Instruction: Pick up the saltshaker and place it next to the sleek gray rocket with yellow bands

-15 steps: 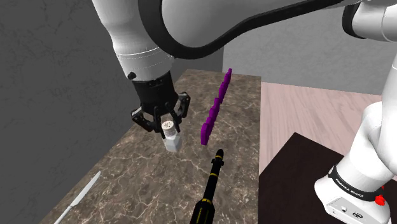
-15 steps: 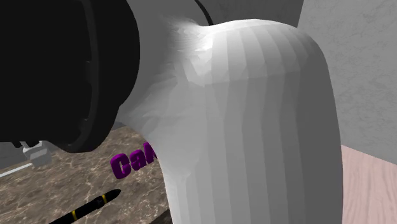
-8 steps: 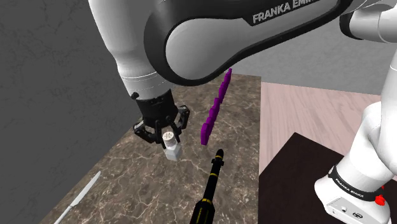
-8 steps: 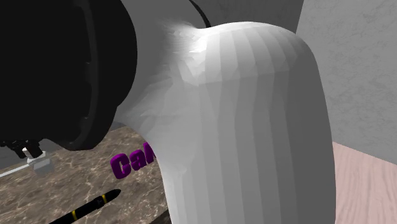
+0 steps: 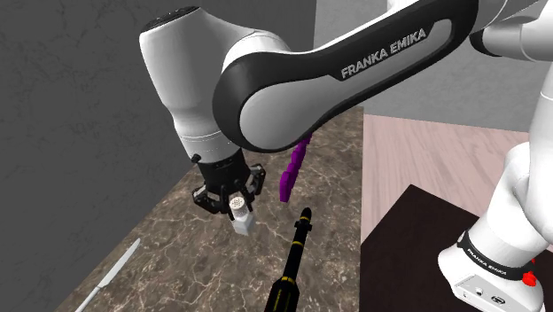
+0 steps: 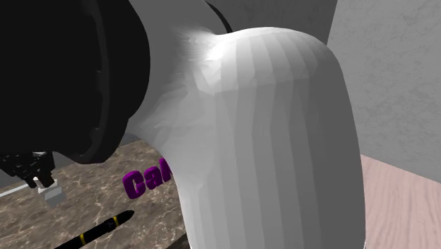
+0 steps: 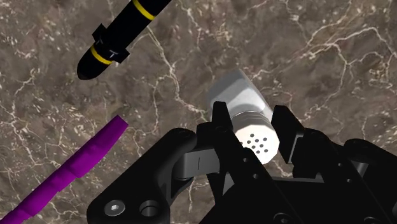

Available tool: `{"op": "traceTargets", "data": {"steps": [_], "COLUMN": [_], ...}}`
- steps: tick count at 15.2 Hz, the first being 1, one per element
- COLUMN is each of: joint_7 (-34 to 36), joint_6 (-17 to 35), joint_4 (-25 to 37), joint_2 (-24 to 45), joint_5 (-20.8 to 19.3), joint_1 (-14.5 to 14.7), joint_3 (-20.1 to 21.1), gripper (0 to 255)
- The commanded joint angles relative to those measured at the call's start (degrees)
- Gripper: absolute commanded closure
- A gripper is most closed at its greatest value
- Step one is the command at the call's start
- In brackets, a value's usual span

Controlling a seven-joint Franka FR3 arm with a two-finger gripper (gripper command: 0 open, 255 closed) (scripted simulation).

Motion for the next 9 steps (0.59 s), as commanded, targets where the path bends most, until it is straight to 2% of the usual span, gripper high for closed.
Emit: {"op": "traceTargets", "data": {"steps": [1,9], "joint_7": [0.2,1.3], "joint_6": [1.5,6.9], "joint_4": [-1.3,-5.1], "joint_2": [0.3,2.2], "joint_5": [-0.2,-1.5], "joint_1": [0.0,0.1], "joint_3": [-0.1,-0.6], "gripper": [255,255]}}
